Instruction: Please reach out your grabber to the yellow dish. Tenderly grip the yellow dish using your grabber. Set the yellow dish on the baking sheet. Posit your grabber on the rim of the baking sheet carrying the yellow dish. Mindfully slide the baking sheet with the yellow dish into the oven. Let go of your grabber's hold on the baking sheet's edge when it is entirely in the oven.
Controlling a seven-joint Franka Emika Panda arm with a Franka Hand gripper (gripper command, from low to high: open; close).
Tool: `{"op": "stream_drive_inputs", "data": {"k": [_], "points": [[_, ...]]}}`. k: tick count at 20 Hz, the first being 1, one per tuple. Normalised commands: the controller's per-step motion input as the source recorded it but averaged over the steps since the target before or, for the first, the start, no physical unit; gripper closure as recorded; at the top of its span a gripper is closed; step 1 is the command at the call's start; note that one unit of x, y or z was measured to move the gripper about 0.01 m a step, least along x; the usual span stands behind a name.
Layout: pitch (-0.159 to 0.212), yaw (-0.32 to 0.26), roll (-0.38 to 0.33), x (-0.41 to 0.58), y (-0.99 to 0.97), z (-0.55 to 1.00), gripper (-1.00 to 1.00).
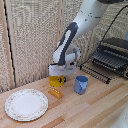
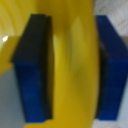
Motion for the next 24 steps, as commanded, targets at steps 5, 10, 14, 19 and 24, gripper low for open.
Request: {"op": "stream_drive_inputs", "data": {"k": [5, 10, 14, 19, 24], "points": [[0.003, -0.16, -0.001, 0.05, -0.06, 0.42, 1.0], [0.047, -0.18, -0.044, 0.026, -0.03, 0.88, 1.0], [0.098, -0.25, -0.024, 0.136, -0.2, 0.9, 1.0], [0.145, -0.303, 0.0, 0.193, -0.26, 0.81, 1.0], [0.105, -0.301, 0.0, 0.145, -0.29, 0.76, 1.0]]}}
